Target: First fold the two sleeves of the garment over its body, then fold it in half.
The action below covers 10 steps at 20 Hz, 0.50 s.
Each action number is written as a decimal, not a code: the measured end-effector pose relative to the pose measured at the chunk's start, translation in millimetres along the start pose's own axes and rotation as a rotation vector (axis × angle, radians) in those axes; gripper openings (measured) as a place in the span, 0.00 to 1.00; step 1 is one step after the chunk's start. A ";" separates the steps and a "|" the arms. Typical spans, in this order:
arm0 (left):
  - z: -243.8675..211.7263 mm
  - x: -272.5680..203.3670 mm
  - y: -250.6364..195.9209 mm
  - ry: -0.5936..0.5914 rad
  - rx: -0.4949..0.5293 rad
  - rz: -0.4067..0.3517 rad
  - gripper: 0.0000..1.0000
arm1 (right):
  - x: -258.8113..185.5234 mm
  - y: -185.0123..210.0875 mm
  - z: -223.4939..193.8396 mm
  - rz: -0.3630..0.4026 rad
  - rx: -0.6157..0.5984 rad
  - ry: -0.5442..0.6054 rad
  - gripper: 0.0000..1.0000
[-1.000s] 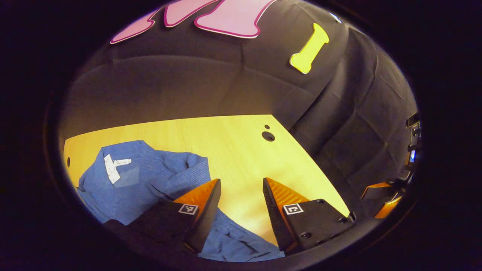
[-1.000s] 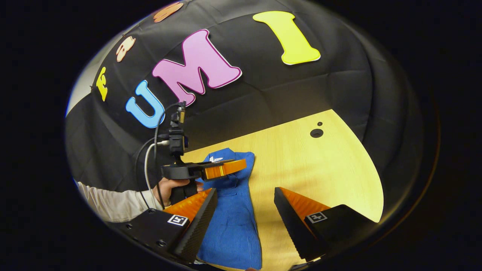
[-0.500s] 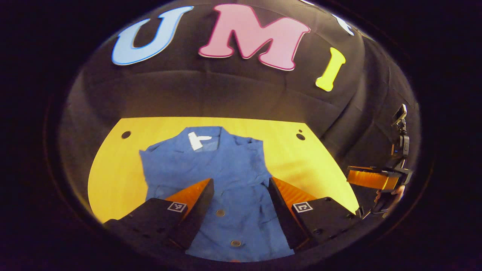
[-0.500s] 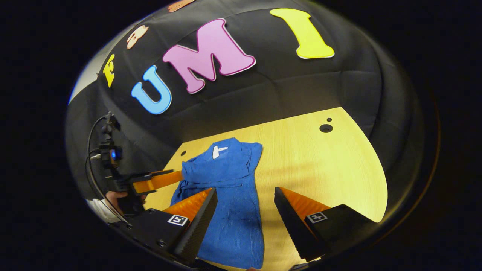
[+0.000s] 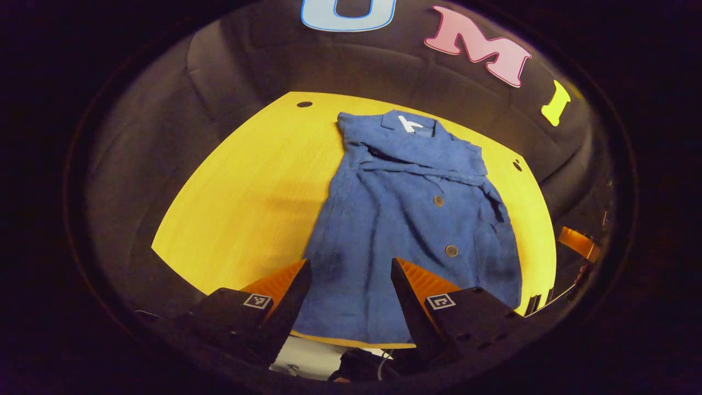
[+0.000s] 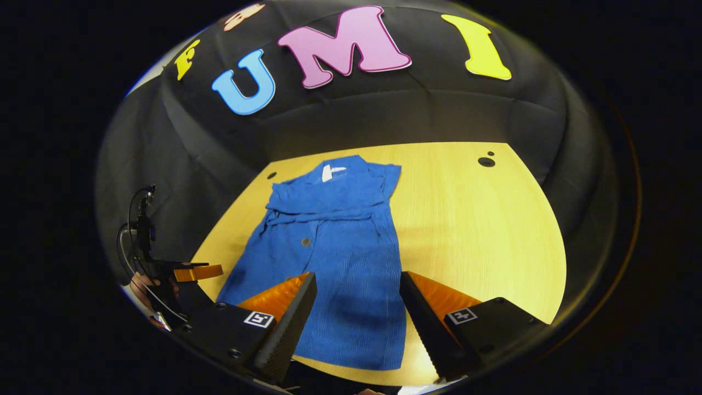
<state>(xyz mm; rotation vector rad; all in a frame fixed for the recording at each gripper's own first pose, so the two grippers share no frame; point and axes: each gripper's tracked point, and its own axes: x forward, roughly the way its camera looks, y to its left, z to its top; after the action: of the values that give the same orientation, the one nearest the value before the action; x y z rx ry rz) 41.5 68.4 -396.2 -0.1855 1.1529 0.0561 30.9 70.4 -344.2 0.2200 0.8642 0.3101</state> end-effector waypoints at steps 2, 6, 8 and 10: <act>-25.9 2.1 15.9 0.052 -0.003 0.015 0.82 | -7.5 4.8 -21.7 -0.039 0.020 0.031 0.98; -59.6 14.5 35.8 0.122 0.007 0.024 0.85 | -5.8 -3.6 -63.6 -0.116 0.020 0.135 0.98; -67.3 20.5 46.7 0.157 0.018 0.054 0.85 | -2.8 -7.6 -81.0 -0.134 0.026 0.176 0.98; -73.4 23.9 51.1 0.180 0.017 0.058 0.85 | -2.7 -15.4 -101.0 -0.168 0.020 0.231 0.98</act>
<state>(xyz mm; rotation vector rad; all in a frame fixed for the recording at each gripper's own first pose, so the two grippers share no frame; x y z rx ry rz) -22.2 104.5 -452.8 -0.1441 1.3374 0.0827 -46.1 61.5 -410.8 0.1300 1.1079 0.1717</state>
